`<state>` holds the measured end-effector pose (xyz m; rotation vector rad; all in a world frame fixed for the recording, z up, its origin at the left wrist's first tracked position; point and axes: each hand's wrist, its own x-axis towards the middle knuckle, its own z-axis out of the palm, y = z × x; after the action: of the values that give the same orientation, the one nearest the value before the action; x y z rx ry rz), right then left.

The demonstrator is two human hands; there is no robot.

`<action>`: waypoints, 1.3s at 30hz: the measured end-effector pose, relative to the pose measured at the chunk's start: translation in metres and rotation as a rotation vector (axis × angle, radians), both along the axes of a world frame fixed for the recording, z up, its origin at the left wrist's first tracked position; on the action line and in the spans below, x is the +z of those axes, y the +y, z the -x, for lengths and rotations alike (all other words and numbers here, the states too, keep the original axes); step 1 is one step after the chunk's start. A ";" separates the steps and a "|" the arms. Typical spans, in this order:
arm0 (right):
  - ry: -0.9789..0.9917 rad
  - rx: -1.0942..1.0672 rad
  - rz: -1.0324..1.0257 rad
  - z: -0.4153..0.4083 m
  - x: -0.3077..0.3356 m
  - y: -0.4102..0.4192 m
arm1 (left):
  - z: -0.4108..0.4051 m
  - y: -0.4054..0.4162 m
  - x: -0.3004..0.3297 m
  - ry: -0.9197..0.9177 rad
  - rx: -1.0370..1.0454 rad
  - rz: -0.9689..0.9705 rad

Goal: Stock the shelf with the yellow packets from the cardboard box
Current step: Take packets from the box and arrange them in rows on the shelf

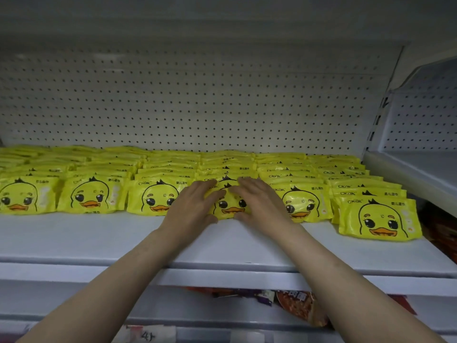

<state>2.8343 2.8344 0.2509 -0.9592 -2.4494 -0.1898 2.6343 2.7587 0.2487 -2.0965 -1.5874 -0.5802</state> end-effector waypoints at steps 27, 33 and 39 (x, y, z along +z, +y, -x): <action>0.090 -0.125 0.001 -0.017 0.027 -0.021 | -0.023 0.019 0.021 -0.215 -0.117 -0.024; 0.074 -0.234 0.012 -0.116 0.051 -0.016 | -0.110 0.032 0.036 -0.189 -0.203 -0.036; -0.002 -0.387 0.107 -0.230 0.059 -0.007 | -0.208 0.047 0.035 -0.160 -0.316 0.017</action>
<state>3.0639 2.8278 0.3095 -1.4759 -2.2718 -0.1909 2.8428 2.8059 0.2838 -2.3846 -1.3505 -0.8624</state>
